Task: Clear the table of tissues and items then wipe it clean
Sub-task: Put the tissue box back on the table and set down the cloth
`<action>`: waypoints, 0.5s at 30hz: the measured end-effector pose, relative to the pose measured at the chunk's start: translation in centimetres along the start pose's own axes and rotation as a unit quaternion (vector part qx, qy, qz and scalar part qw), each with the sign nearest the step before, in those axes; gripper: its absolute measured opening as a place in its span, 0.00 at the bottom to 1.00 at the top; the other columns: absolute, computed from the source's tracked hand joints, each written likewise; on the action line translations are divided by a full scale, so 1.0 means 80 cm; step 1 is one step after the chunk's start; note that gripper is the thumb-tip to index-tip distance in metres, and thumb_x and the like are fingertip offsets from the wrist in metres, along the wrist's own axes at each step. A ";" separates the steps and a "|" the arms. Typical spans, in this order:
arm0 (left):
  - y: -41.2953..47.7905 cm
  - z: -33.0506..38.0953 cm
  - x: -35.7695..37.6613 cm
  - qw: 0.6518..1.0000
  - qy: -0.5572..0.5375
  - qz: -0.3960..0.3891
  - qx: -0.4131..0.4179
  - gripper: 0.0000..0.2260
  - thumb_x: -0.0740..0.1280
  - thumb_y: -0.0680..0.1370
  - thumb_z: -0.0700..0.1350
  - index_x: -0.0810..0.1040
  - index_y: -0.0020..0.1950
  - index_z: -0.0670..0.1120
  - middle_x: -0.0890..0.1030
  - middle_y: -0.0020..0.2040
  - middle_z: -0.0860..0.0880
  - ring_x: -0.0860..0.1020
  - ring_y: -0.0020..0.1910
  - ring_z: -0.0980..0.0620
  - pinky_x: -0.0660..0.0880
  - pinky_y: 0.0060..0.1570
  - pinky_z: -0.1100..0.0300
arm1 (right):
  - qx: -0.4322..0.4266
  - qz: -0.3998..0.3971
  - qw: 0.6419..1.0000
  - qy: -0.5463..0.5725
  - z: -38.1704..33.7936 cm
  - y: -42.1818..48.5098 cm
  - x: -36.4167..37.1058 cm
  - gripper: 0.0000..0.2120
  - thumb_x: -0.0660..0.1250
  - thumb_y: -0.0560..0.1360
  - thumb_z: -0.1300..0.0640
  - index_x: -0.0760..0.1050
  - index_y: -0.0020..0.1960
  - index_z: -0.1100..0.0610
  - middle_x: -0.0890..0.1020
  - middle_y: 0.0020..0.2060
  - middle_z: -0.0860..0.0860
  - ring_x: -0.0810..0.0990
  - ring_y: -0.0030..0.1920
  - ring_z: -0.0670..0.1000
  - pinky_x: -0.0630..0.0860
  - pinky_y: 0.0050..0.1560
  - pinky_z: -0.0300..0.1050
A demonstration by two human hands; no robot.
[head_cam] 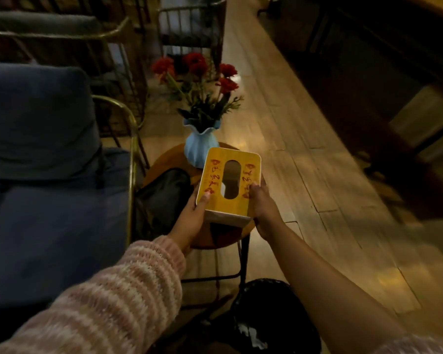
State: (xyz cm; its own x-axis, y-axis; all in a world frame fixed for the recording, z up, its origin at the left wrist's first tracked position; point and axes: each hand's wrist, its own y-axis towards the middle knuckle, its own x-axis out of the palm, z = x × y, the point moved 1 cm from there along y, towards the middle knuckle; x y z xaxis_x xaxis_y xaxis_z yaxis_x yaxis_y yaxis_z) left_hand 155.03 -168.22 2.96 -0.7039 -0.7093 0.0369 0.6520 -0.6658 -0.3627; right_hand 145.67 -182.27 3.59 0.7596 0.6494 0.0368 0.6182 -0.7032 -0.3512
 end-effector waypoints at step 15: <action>-0.353 -0.090 -0.188 0.948 -0.091 0.302 0.037 0.25 0.60 0.74 0.66 0.65 0.70 0.61 0.75 0.63 0.55 0.74 0.62 0.52 0.71 0.61 0.52 | -0.014 -0.293 0.950 -0.103 0.074 -0.248 0.233 0.24 0.51 0.80 0.42 0.52 0.75 0.40 0.68 0.70 0.49 0.69 0.67 0.55 0.66 0.67 0.62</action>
State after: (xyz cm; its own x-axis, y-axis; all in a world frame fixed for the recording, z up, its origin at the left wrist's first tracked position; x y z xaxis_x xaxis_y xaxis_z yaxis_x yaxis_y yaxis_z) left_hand 145.20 -137.10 5.95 -0.1395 -0.9902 0.0047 0.9435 -0.1344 -0.3029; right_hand 146.35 -154.48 5.70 0.2293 0.9728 0.0338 0.9302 -0.2088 -0.3019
